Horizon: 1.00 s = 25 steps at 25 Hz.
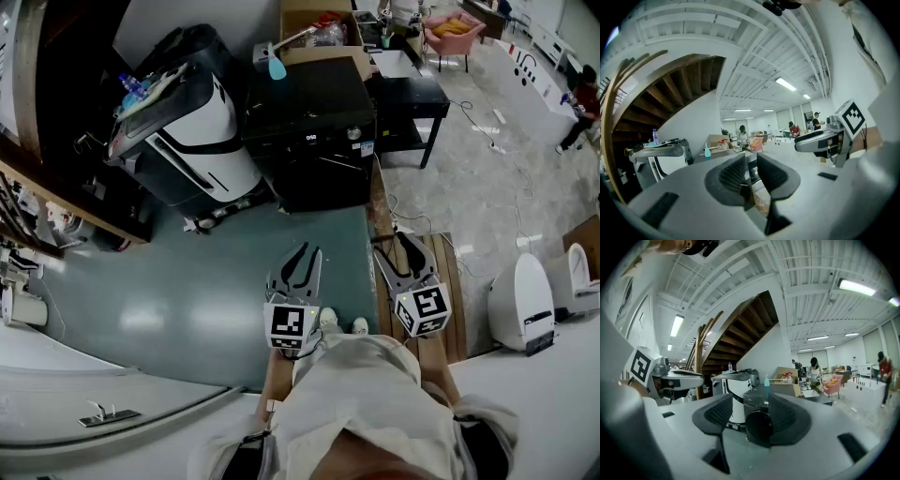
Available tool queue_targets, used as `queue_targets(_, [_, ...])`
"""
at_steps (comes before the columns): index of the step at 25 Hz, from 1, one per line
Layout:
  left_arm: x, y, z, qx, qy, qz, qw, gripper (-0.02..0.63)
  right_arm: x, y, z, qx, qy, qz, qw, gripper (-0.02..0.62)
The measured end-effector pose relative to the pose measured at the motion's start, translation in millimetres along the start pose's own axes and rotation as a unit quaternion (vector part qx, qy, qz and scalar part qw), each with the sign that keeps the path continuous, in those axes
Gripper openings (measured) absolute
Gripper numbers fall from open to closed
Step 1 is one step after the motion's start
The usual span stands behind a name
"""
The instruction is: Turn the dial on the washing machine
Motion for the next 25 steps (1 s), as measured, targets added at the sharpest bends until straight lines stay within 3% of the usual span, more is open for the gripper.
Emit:
queue_targets(2, [1.0, 3.9, 6.2, 0.004, 0.002, -0.003, 1.0, 0.086, 1.4, -2.0, 2.3, -0.003, 0.002, 0.002, 1.0, 0.237])
queue_targets(4, [1.1, 8.7, 12.2, 0.007, 0.004, -0.006, 0.9999, 0.086, 3.3, -3.7, 5.2, -0.005, 0.001, 0.001, 1.0, 0.289])
queue_targets(15, [0.3, 33.7, 17.7, 0.014, 0.003, -0.008, 0.9999, 0.086, 8.9, 8.5, 17.0, -0.015, -0.011, -0.014, 1.0, 0.296])
queue_targets(25, [6.9, 69.7, -11.4, 0.017, -0.007, -0.014, 0.9997, 0.086, 1.2, 53.2, 34.9, -0.01, -0.006, -0.023, 1.0, 0.296])
Point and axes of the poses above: the fingertips, and each gripper's own axes: y forward along the fingers, z to its right, x out of its underside, the point moved 3 cm from there along -y, backward along the fingers, and after that the axes turned 4 degrees about -z, right-handed, at the moved point
